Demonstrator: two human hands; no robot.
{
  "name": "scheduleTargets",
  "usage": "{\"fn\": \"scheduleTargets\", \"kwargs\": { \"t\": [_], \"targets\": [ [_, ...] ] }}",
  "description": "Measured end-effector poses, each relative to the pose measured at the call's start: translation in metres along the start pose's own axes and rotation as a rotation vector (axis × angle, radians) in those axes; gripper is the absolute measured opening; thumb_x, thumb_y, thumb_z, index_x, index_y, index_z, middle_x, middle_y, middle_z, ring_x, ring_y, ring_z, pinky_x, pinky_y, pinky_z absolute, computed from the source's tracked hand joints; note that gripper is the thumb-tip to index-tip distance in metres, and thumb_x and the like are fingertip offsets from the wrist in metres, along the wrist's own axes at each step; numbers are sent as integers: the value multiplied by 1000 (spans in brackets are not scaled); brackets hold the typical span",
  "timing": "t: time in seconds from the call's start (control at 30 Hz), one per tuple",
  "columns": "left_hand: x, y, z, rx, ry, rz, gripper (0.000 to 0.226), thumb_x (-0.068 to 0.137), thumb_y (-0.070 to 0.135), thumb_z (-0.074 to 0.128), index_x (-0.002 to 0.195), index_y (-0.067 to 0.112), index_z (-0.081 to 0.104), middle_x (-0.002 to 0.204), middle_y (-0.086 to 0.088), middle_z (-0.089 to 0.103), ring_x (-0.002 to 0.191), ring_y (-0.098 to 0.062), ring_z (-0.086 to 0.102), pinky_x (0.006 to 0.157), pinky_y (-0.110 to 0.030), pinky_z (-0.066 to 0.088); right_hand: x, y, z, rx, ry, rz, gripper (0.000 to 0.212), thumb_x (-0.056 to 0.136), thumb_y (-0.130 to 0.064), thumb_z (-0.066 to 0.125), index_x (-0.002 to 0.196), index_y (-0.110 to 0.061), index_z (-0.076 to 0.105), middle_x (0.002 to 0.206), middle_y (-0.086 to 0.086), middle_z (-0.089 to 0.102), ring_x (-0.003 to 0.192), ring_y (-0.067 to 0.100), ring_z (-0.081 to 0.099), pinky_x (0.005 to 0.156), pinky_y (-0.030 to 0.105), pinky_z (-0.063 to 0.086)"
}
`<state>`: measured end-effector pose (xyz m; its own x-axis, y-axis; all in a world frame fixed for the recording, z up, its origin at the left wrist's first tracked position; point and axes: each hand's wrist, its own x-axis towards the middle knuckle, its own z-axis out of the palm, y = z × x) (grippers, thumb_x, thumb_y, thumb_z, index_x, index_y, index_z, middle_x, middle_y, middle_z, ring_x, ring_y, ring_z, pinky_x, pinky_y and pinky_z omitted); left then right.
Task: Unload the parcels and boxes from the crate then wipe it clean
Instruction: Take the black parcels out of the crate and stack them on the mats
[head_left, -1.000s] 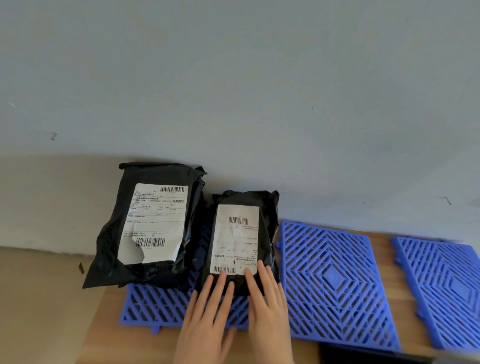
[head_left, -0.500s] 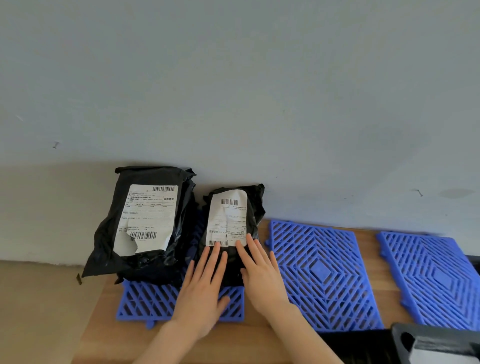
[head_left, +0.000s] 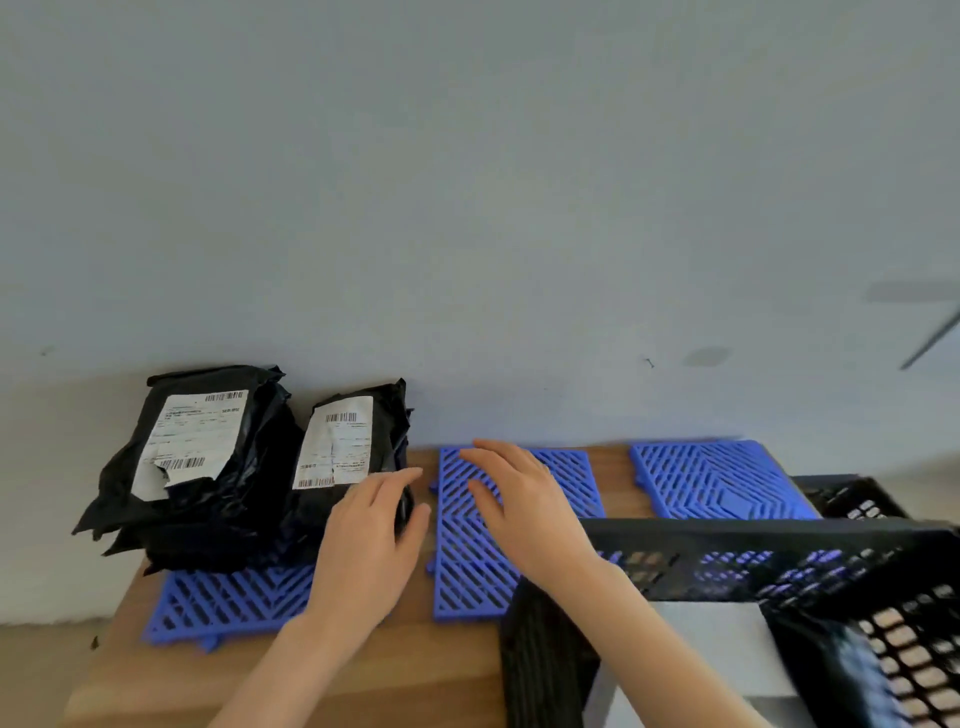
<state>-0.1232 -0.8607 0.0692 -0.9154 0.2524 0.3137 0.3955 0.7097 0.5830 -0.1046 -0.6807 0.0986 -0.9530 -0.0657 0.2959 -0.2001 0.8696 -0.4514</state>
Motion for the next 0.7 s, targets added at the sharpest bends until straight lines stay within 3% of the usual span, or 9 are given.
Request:
{"fn": "scheduleTargets", "kwargs": {
  "t": [0.17,0.43,0.6,0.7],
  "targets": [
    [-42,82,19,-27,62,64,35,91,22,65,125,14,62,122,2,60,115,-17,55,96,-34,47,-67,35,-61,33,53,0,32,94,-16,56,126,-14,62,128,1,59,118,22,54,101,38,41],
    [-95,165,54,-64,-24,124,34,91,21,64,125,18,60,126,6,54,118,-9,49,95,-12,30,-142,93,-113,16,-7,98,29,96,-20,54,125,-18,60,123,-4,60,109,15,53,96,33,43],
    [-93,185,80,-78,-127,186,36,93,26,61,129,21,57,127,8,54,119,-10,50,93,-19,41,-165,120,-125,-23,-4,178,29,97,-23,52,124,-22,60,122,-7,59,105,12,56,93,33,46],
    [-87,193,103,-85,-202,216,42,95,33,58,135,26,50,130,11,51,121,-7,47,93,-17,38,-180,140,-130,-77,-14,226,30,96,-23,52,126,-22,59,124,-7,58,111,12,54,96,31,44]
  ]
}}
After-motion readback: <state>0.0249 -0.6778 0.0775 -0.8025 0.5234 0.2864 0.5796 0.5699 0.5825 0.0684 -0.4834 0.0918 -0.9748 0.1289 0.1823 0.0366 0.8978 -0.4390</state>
